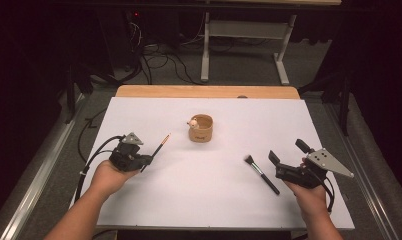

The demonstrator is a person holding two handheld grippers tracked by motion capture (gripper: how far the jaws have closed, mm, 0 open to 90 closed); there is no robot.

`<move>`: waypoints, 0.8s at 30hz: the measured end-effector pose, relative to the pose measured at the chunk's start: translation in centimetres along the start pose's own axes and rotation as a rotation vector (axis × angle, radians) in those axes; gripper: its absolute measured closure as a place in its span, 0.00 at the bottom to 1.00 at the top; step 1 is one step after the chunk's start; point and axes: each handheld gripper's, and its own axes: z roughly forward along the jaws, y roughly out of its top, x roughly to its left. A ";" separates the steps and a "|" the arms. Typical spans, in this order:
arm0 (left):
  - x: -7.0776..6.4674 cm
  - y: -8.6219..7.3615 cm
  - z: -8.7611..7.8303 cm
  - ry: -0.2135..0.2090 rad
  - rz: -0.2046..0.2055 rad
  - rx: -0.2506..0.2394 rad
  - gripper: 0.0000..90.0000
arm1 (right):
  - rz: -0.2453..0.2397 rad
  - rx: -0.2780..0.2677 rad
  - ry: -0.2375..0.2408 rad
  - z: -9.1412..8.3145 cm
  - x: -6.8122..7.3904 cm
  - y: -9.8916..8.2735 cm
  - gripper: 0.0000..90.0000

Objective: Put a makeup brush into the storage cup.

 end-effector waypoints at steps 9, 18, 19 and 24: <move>-0.5 -1.9 0.4 0.001 -0.061 -0.148 0.93 | 0.002 -0.003 -0.006 -0.1 0.0 0.0 0.03; -0.3 -3.1 0.6 0.030 -0.110 -0.230 0.93 | -0.004 -0.001 -0.004 0.0 0.0 0.0 0.03; -0.2 -3.3 0.6 0.026 -0.119 -0.240 0.93 | -0.005 0.000 -0.005 0.0 0.0 0.0 0.03; -0.3 -3.6 0.7 -0.005 -0.134 -0.286 0.93 | -0.005 0.003 -0.004 0.1 0.0 -0.1 0.03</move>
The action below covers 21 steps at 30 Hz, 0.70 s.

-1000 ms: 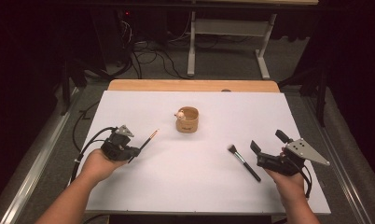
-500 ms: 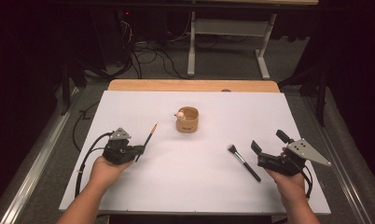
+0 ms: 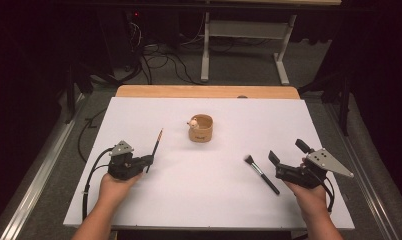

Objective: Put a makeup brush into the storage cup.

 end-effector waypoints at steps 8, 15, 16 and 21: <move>0.0 -0.4 -0.2 0.021 0.009 -0.048 0.93 | -0.012 0.011 0.012 0.2 0.3 -0.1 0.03; 0.1 -0.5 -0.3 0.009 0.002 -0.090 0.93 | -0.009 0.015 0.007 0.3 0.2 -0.2 0.03; -0.1 -0.5 -0.3 0.008 0.004 -0.096 0.93 | -0.011 0.017 0.004 0.3 0.2 -0.2 0.03; -0.4 -0.3 -0.6 -0.008 0.001 -0.135 0.93 | -0.014 0.026 0.004 0.4 0.2 -0.3 0.03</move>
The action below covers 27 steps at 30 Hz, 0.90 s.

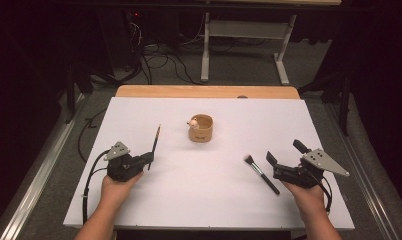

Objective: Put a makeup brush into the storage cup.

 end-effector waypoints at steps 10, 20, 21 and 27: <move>-0.9 0.1 -0.6 0.003 0.038 -0.081 0.93 | 0.003 0.007 0.005 0.2 0.1 -0.2 0.03; -1.2 0.6 -0.7 -0.008 0.057 -0.084 0.93 | 0.011 0.008 0.007 0.2 0.0 -0.2 0.03; -1.2 0.6 -0.7 -0.008 0.057 -0.084 0.93 | 0.011 0.008 0.007 0.2 0.0 -0.2 0.03; -1.7 1.7 -0.6 -0.023 0.071 -0.092 0.93 | 0.007 0.010 0.006 0.2 0.1 -0.2 0.03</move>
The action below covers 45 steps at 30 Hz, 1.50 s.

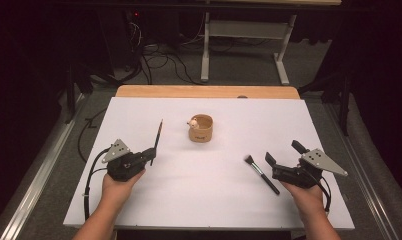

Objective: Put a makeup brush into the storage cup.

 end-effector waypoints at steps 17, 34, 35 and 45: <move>-2.7 3.1 3.0 -0.066 0.070 -0.025 0.93 | -0.002 0.005 -0.001 -0.1 -0.1 0.0 0.03; -5.3 3.2 6.0 -0.139 0.106 -0.047 0.93 | 0.004 0.050 0.013 1.3 0.6 0.1 0.04; -5.4 3.2 6.0 -0.141 0.109 -0.048 0.93 | 0.000 0.054 0.012 1.4 0.7 0.2 0.04; -5.5 3.0 6.0 -0.158 0.094 -0.064 0.93 | -0.025 0.057 0.033 3.9 1.9 2.9 0.06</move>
